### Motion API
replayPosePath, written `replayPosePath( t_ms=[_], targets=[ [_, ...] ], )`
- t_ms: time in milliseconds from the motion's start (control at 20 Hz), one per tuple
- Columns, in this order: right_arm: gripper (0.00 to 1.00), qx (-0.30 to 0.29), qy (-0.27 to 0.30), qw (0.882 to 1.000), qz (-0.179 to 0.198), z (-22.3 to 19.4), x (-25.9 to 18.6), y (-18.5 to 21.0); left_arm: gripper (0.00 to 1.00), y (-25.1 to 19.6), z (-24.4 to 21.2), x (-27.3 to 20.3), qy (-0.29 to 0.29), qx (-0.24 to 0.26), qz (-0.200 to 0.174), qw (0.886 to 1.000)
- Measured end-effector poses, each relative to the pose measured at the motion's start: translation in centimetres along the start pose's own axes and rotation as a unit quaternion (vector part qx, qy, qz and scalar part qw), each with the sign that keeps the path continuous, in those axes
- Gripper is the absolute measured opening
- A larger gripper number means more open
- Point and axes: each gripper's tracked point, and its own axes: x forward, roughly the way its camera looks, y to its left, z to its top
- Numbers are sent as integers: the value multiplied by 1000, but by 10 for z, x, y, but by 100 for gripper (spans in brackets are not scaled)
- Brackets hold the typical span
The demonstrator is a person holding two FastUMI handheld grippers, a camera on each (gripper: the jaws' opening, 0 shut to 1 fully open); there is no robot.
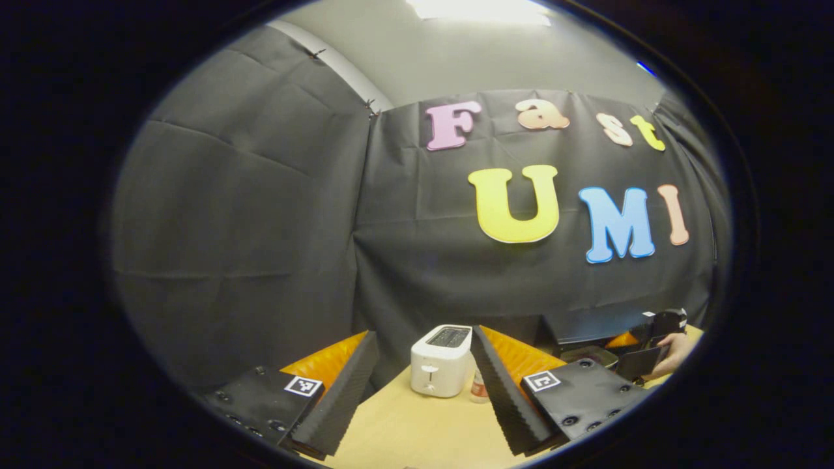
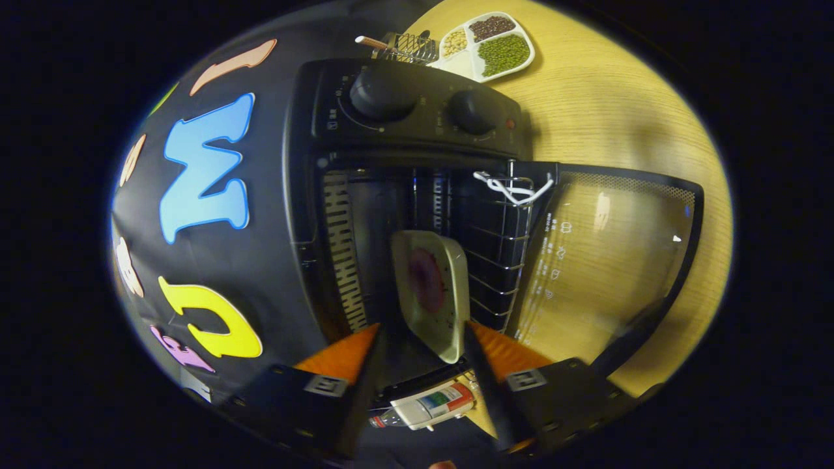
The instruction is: Open the electric oven with the left hand, put the food in, and close the electric oven.
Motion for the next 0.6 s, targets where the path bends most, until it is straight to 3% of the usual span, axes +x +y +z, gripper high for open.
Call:
replayPosePath(
  t_ms=[50,300,600],
  targets=[
    [97,-16,1,1000,5,1,-7,2,97,-7,0,0,-1,-1,-7,1000],
    [97,-74,17,997,19,-1,-46,10,100,-43,3,-8,-3,-9,-38,999],
    [97,-187,23,982,30,13,-104,8,100,-99,-4,-21,8,-22,-84,996]
  ],
)
